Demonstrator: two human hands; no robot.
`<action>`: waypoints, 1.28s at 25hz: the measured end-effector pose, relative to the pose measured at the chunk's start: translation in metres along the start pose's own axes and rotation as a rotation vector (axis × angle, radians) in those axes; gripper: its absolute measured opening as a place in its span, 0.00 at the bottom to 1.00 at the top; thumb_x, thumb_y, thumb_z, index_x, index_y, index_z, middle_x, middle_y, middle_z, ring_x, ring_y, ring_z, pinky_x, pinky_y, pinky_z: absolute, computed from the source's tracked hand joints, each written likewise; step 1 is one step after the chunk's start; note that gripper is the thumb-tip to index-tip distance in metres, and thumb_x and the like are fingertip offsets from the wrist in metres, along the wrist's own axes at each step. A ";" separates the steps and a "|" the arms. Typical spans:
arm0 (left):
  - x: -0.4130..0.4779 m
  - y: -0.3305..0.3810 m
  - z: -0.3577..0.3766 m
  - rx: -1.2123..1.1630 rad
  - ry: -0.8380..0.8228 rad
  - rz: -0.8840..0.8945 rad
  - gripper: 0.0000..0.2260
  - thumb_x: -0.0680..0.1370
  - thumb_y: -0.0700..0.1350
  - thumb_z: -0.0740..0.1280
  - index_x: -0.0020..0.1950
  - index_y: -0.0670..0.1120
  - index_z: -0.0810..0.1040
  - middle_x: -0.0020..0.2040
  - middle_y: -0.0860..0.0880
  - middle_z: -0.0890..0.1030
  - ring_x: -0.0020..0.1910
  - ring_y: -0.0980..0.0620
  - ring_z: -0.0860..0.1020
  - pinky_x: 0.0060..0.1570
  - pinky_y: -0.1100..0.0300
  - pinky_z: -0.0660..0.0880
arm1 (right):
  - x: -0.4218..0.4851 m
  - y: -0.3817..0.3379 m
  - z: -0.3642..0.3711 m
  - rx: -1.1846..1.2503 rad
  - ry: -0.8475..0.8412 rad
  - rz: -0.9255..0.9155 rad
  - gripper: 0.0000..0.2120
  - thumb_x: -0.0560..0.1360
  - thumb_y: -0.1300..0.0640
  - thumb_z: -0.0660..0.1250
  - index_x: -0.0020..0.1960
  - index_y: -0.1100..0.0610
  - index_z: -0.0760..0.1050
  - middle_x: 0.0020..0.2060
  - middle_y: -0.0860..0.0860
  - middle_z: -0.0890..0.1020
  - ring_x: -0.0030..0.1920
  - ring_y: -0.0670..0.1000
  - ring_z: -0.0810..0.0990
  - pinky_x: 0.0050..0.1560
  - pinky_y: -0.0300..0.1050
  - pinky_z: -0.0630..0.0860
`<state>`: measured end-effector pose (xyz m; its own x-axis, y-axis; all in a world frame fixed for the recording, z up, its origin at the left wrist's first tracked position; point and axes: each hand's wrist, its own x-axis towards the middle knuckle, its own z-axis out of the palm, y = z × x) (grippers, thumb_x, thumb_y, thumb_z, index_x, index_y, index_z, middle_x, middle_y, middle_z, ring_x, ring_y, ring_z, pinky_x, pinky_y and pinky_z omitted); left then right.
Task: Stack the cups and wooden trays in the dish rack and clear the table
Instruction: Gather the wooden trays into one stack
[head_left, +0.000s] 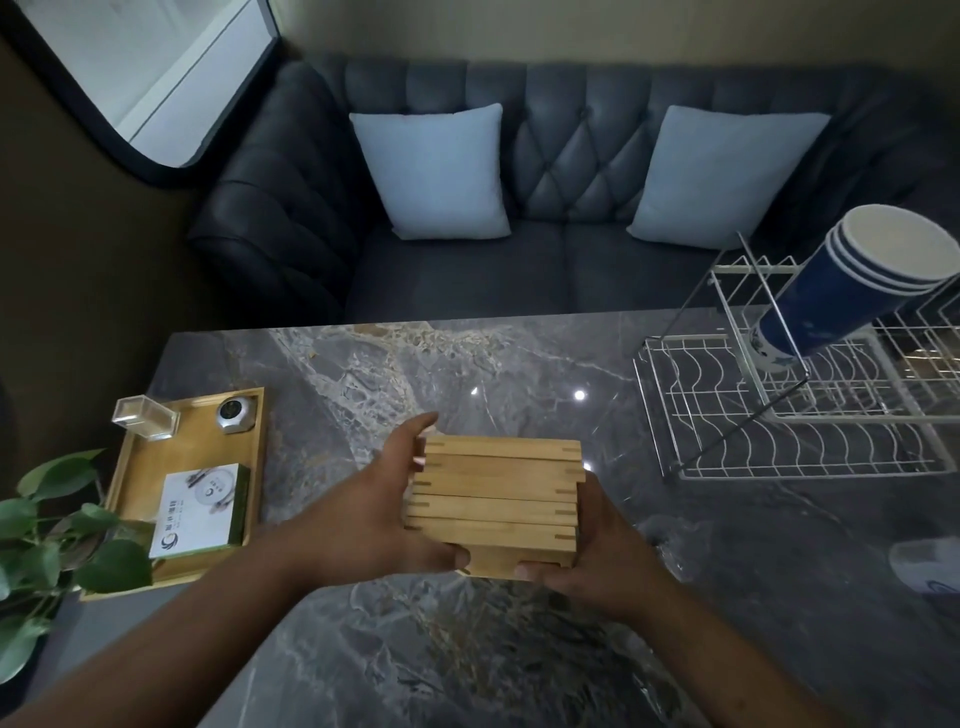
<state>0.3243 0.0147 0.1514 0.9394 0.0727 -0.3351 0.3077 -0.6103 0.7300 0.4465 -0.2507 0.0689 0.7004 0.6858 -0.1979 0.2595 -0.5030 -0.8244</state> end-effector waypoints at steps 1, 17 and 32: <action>0.000 -0.006 0.007 -0.094 -0.033 -0.006 0.55 0.61 0.65 0.82 0.77 0.69 0.49 0.68 0.67 0.70 0.65 0.62 0.75 0.60 0.58 0.77 | -0.001 0.002 -0.002 -0.007 -0.001 0.005 0.48 0.56 0.36 0.83 0.68 0.26 0.59 0.63 0.25 0.72 0.61 0.26 0.72 0.49 0.19 0.71; 0.026 -0.021 0.059 -0.043 0.155 0.085 0.51 0.61 0.67 0.81 0.76 0.62 0.54 0.64 0.69 0.73 0.63 0.64 0.76 0.59 0.53 0.80 | -0.001 -0.001 -0.015 -0.013 0.021 -0.043 0.50 0.58 0.34 0.82 0.72 0.30 0.58 0.65 0.29 0.72 0.64 0.31 0.74 0.56 0.33 0.74; 0.035 -0.028 0.061 0.022 0.131 -0.047 0.46 0.60 0.68 0.79 0.73 0.54 0.69 0.64 0.61 0.77 0.61 0.62 0.77 0.62 0.54 0.77 | 0.013 0.005 -0.024 -0.020 -0.117 -0.053 0.50 0.61 0.41 0.82 0.69 0.23 0.52 0.62 0.23 0.71 0.61 0.24 0.70 0.54 0.25 0.68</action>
<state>0.3391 -0.0143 0.0829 0.9362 0.2028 -0.2870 0.3496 -0.6209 0.7016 0.4730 -0.2572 0.0746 0.6035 0.7678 -0.2152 0.3086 -0.4737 -0.8248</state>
